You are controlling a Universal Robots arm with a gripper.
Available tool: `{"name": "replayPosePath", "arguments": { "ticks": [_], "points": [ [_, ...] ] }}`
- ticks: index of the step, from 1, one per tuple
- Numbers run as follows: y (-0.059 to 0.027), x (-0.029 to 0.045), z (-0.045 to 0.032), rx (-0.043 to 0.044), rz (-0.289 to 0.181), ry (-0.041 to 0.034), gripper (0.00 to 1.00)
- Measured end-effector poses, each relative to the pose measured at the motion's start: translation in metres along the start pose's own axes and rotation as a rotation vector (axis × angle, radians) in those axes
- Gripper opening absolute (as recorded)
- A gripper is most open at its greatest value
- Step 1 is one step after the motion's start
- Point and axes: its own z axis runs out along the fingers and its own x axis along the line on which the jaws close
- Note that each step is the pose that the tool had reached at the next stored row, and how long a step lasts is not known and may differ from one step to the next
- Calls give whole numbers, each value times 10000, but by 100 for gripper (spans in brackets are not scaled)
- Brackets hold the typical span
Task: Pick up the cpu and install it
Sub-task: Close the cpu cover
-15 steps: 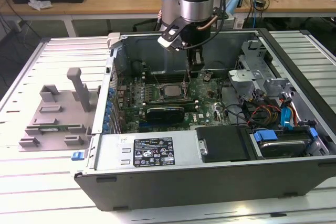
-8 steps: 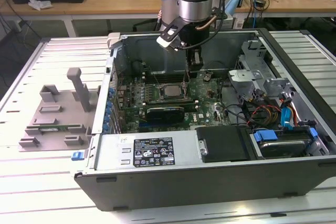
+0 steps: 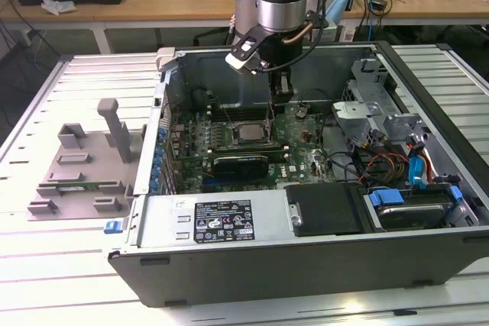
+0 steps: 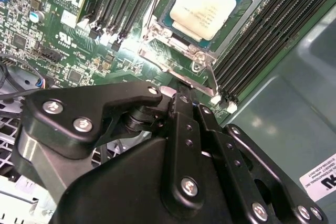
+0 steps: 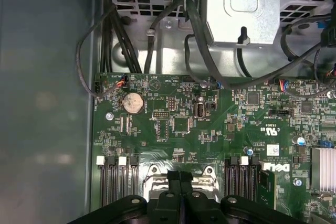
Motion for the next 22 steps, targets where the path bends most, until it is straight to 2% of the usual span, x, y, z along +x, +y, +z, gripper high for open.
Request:
{"name": "replayPosePath", "arguments": {
  "ticks": [6,7,8,9,13,22],
  "points": [
    [-19,0,-1,0,0,0,11],
    [-19,0,1,61,-2,6,11],
    [-19,0,3,174,-6,8,11],
    [-20,0,2,186,-6,7,11],
    [-23,2,10,187,-6,14,11],
    [-145,-1,70,190,-6,9,11]
  ]
}}
